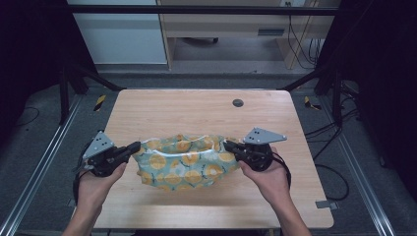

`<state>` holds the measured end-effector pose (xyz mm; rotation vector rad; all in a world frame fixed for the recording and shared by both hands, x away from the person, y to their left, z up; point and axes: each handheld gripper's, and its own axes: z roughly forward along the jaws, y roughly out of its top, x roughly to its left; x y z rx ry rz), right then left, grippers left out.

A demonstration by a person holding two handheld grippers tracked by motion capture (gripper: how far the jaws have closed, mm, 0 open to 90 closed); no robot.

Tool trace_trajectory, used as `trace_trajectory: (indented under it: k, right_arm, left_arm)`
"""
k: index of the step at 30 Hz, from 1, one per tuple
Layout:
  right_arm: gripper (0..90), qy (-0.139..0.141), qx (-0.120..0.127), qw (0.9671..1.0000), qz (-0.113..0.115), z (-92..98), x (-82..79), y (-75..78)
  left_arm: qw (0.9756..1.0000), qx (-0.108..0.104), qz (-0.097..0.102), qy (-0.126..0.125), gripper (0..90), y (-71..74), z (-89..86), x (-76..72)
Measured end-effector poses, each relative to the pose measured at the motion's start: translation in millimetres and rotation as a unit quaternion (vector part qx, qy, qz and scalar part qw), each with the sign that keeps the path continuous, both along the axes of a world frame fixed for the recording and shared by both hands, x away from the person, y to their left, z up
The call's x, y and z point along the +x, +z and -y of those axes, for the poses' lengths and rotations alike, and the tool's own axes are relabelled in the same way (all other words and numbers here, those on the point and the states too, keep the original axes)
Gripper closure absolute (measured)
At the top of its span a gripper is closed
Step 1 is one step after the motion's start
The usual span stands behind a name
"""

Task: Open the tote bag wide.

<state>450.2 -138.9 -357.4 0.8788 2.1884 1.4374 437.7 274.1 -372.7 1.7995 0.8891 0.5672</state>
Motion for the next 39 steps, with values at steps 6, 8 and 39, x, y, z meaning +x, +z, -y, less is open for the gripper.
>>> trace_trajectory:
  k: [6,8,39]
  right_arm:
    - [88.5,0.004,0.001,1.0000,0.002,4.6,-9.2,-5.6]
    - [88.5,0.005,0.002,1.0000,0.002,6.3,-11.7,-7.2]
    - [88.0,0.041,0.004,0.9991,0.007,20.3,-41.9,-29.9]
  left_arm:
    - [0.9999,-0.010,0.001,-0.008,90.0,-5.0,-1.4,-12.5]
    - [0.9999,-0.013,0.003,-0.010,90.0,-5.1,-2.1,-15.8]
    - [0.9974,-0.031,0.013,-0.064,90.0,-21.3,-6.3,-68.5]
